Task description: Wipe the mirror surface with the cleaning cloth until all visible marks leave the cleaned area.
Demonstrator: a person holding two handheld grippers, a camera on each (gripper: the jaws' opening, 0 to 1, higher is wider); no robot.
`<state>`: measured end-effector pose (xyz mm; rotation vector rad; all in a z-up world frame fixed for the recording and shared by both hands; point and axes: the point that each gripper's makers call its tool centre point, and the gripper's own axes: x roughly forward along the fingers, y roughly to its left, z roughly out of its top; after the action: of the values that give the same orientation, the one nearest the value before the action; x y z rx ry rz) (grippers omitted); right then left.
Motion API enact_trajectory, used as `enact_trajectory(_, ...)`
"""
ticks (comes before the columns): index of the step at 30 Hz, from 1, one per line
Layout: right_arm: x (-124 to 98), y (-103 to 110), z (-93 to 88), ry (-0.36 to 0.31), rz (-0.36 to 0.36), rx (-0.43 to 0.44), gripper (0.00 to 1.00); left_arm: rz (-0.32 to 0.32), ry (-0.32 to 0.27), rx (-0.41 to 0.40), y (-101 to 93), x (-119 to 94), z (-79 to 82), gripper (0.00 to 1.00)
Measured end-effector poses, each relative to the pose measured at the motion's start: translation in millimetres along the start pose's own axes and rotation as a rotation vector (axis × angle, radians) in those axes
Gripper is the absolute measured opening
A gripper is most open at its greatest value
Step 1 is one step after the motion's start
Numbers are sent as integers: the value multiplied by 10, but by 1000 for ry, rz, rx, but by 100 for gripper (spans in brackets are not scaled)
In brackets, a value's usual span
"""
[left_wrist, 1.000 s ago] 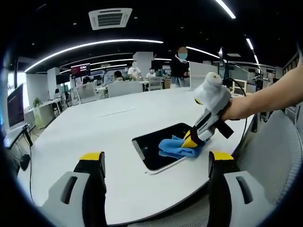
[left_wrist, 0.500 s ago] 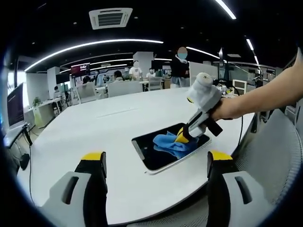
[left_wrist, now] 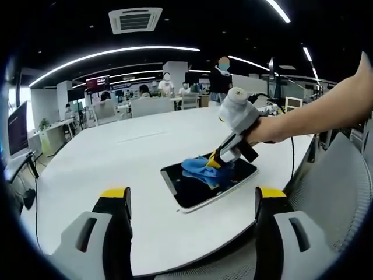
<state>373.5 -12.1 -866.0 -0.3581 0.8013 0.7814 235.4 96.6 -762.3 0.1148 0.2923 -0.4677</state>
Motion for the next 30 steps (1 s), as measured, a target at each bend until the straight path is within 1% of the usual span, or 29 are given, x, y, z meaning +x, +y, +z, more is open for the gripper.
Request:
enact_trajectory(14,56,-122,80,4,-28,16,0,-6,4,-2,-23,5,4,84)
enact_trajectory(19,88,-157,114,15,-34,-2,0,-5,4,-4,-24,3,4,84)
enact_trajectory(28,148,-266,187,25,-61,-9,0,-5,7,-4,-22,9,1,83)
enact_trajectory(30,156,-286,201,33,-74,-30,0,-5,8,-5,-21,12,2,83)
